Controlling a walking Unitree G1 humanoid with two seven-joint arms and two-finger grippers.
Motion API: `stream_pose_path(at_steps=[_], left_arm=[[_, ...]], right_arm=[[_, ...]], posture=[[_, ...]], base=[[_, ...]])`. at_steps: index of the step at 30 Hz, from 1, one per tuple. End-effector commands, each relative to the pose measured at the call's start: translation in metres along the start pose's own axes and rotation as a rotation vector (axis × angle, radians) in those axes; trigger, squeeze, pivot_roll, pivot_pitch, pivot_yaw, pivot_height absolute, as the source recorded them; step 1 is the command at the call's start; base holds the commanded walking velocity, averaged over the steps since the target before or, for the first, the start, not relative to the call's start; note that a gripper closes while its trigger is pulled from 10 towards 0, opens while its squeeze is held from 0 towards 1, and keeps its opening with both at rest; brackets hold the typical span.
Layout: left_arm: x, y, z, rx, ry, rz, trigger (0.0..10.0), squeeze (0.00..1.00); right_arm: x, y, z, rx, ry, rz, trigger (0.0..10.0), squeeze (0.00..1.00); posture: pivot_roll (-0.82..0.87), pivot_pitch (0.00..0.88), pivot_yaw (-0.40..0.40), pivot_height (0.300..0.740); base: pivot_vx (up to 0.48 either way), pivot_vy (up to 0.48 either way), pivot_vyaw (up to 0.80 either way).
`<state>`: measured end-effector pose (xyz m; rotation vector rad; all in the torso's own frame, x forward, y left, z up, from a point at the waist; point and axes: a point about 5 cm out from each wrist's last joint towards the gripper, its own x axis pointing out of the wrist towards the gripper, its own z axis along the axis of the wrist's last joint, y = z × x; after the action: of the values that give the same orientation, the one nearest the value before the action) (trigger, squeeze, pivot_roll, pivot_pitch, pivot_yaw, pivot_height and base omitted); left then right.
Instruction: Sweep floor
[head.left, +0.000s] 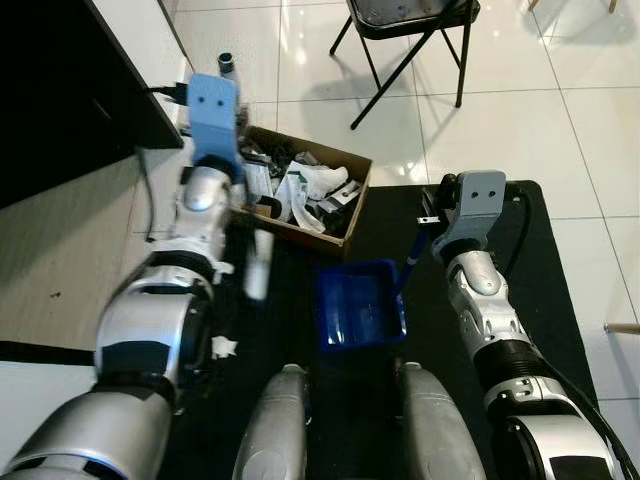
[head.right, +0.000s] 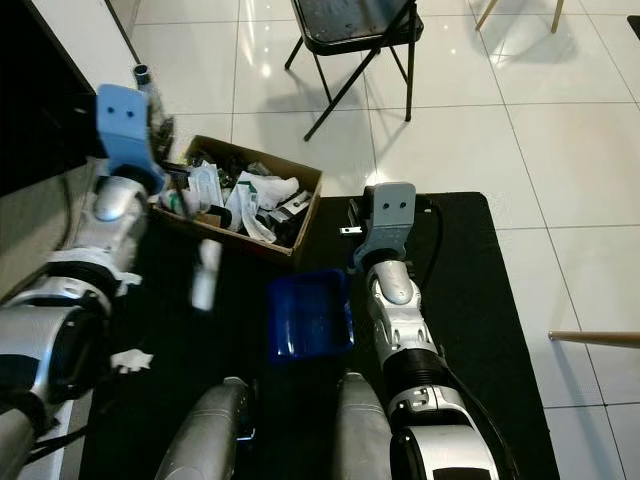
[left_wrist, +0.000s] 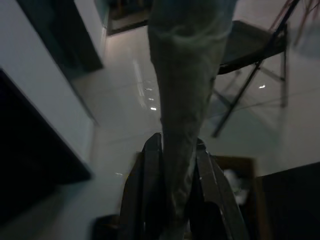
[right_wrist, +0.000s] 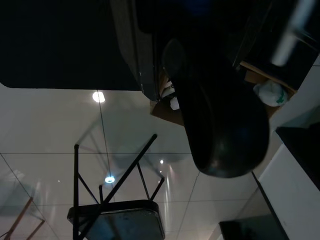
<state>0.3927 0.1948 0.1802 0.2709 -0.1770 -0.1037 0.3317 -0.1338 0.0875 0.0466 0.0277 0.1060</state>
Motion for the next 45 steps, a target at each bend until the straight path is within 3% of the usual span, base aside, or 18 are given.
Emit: stream_pose_path(at_steps=[1,6,7,10,11,16,22,24,28,29,30,36,39,40,44,45], left_arm=[[-0.006,-0.003,-0.010,0.028,0.025,-0.028,10.0,0.00],[-0.017,-0.003,-0.028,0.059,0.086,-0.041,10.0,0.00],[-0.031,-0.011,-0.049,0.111,0.158,-0.090,10.0,0.00],[-0.042,-0.021,-0.065,0.148,0.211,-0.129,10.0,0.00],[-0.051,-0.030,-0.076,0.189,0.243,-0.141,10.0,0.00],[-0.063,-0.046,-0.089,0.277,0.258,-0.176,10.0,0.00],[-0.071,-0.058,-0.097,0.279,0.280,-0.211,10.0,0.00],[-0.069,-0.076,-0.094,0.213,0.264,-0.236,10.0,0.00],[-0.069,-0.092,-0.091,0.161,0.250,-0.263,10.0,0.00],[-0.070,-0.115,-0.089,0.095,0.261,-0.302,10.0,0.00],[-0.071,-0.123,-0.089,0.080,0.270,-0.317,10.0,0.00],[-0.078,-0.138,-0.096,0.059,0.334,-0.346,10.0,0.00],[-0.077,-0.150,-0.095,-0.085,0.388,-0.305,10.0,0.00],[-0.077,-0.150,-0.095,-0.085,0.388,-0.305,10.0,0.00],[-0.067,-0.172,-0.078,-0.309,0.407,-0.230,10.0,0.00],[-0.067,-0.172,-0.078,-0.309,0.407,-0.230,10.0,0.00]], right_arm=[[-0.009,0.010,-0.023,0.053,0.096,0.026,10.0,0.00],[-0.010,0.011,-0.024,0.065,0.082,0.040,10.0,0.00],[-0.013,0.009,-0.028,0.064,0.078,0.047,10.0,0.00],[-0.017,0.008,-0.031,0.063,0.074,0.047,10.0,0.00],[-0.019,0.006,-0.032,0.061,0.068,0.046,10.0,0.00],[-0.023,0.009,-0.032,0.053,0.050,0.063,10.0,0.00],[-0.025,0.013,-0.032,0.059,0.043,0.084,10.0,0.00],[-0.025,0.016,-0.032,0.062,0.034,0.104,10.0,0.00],[-0.025,0.018,-0.031,0.062,0.027,0.114,10.0,0.00],[-0.023,0.016,-0.029,0.063,0.022,0.114,10.0,0.00],[-0.022,0.015,-0.028,0.063,0.019,0.112,10.0,0.00],[-0.021,0.008,-0.025,0.060,0.011,0.097,10.0,0.00],[-0.022,0.000,-0.023,0.069,0.000,0.083,10.0,0.00],[-0.022,0.000,-0.023,0.069,0.000,0.083,10.0,0.00],[-0.022,-0.012,-0.024,0.106,0.002,0.036,10.0,0.00],[-0.022,-0.012,-0.024,0.106,0.002,0.036,10.0,0.00]], posture=[[-0.01,0.202,0.046,0.740],[-0.03,0.203,0.047,0.740],[-0.03,0.211,0.042,0.740],[-0.04,0.217,0.035,0.740],[-0.05,0.227,0.026,0.740],[-0.06,0.242,0.017,0.740],[-0.06,0.254,0.005,0.740],[-0.05,0.254,0.001,0.740],[-0.05,0.251,0.001,0.740],[-0.05,0.249,0.008,0.740],[-0.05,0.248,0.011,0.740],[-0.06,0.243,0.027,0.740],[-0.05,0.232,0.035,0.740],[-0.05,0.232,0.035,0.740],[-0.05,0.218,0.038,0.740],[-0.05,0.218,0.038,0.740]], base=[[0.000,0.000,0.00],[0.000,0.000,0.00],[0.000,0.000,0.00],[0.000,0.000,0.00],[0.000,0.000,0.00],[0.000,0.000,0.00],[0.000,0.000,0.00],[0.000,0.000,0.00],[0.000,0.000,0.00],[0.000,0.000,0.00],[0.000,0.000,0.00],[0.000,0.000,0.00],[0.000,0.000,0.00],[0.000,0.000,0.00],[0.000,0.000,0.00],[0.000,0.000,0.00]])
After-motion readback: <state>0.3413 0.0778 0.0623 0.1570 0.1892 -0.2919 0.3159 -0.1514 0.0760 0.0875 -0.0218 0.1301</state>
